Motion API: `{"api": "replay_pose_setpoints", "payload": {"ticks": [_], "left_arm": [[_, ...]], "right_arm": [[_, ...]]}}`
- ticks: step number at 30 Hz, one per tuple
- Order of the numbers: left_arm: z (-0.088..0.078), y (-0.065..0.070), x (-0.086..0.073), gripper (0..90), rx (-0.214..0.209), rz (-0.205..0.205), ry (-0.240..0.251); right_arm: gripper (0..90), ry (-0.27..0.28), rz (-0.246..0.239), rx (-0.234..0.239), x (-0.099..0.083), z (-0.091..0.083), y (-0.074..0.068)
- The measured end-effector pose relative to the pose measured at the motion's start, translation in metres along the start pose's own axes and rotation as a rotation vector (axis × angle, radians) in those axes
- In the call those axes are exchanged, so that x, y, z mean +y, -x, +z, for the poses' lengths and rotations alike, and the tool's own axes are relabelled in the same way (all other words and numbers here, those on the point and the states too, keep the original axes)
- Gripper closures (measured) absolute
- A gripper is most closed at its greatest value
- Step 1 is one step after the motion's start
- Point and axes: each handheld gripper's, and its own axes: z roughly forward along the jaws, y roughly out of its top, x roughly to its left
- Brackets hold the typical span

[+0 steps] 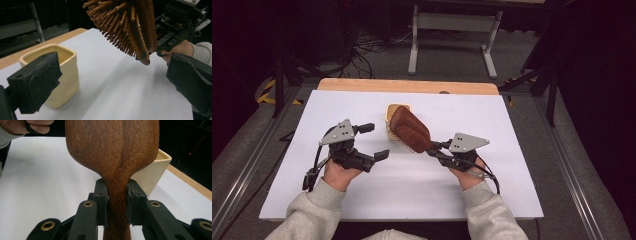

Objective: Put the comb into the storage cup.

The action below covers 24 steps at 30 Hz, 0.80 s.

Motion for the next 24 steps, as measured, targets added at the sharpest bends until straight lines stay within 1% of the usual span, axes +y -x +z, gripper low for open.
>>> {"api": "replay_pose_setpoints", "payload": {"ticks": [2, 5, 8, 10, 11, 15, 17, 18, 20, 21, 22, 24], "left_arm": [[0.004, 0.001, 0.002, 0.2, -0.005, -0.012, -0.003], [0.011, 0.001, 0.006, 0.5, -0.008, -0.014, -0.015], [0.016, 0.002, 0.008, 0.5, -0.017, -0.02, -0.011], [0.021, 0.003, 0.011, 0.4, -0.015, -0.013, -0.013], [0.024, 0.003, 0.012, 0.4, -0.015, -0.023, -0.013], [0.031, 0.004, 0.015, 0.3, -0.019, -0.035, -0.023], [0.034, 0.005, 0.016, 0.2, -0.019, -0.033, -0.03], [0.037, 0.006, 0.016, 0.2, -0.02, -0.047, -0.036], [0.042, 0.008, 0.016, 0.3, 0.011, -0.052, -0.055], [0.044, 0.007, 0.016, 0.5, 0.023, -0.036, -0.06], [0.044, 0.007, 0.016, 0.2, 0.023, -0.036, -0.06], [0.046, 0.007, 0.015, 0.2, 0.017, -0.05, -0.057]], "right_arm": [[73.0, 0.001, -0.001, -0.001, 0.0, 0.0, 0.0], [73.0, -0.001, -0.004, -0.004, 0.0, 0.0, 0.0], [73.0, -0.005, -0.006, -0.007, 0.0, 0.001, -0.001], [73.0, -0.009, -0.003, -0.007, -0.001, 0.002, -0.001], [73.0, -0.011, -0.006, -0.009, -0.002, 0.002, -0.001], [73.0, -0.014, -0.012, -0.014, -0.002, 0.003, -0.002], [73.0, -0.014, -0.014, -0.019, -0.002, 0.003, -0.003], [73.0, -0.012, -0.012, -0.016, -0.002, 0.003, -0.002], [73.0, -0.006, -0.007, -0.013, -0.003, 0.004, -0.002], [73.0, -0.007, -0.006, -0.012, -0.003, 0.004, -0.002], [73.0, -0.007, -0.006, -0.012, -0.003, 0.004, -0.002], [73.0, -0.014, -0.009, -0.018, -0.003, 0.006, -0.003]]}}
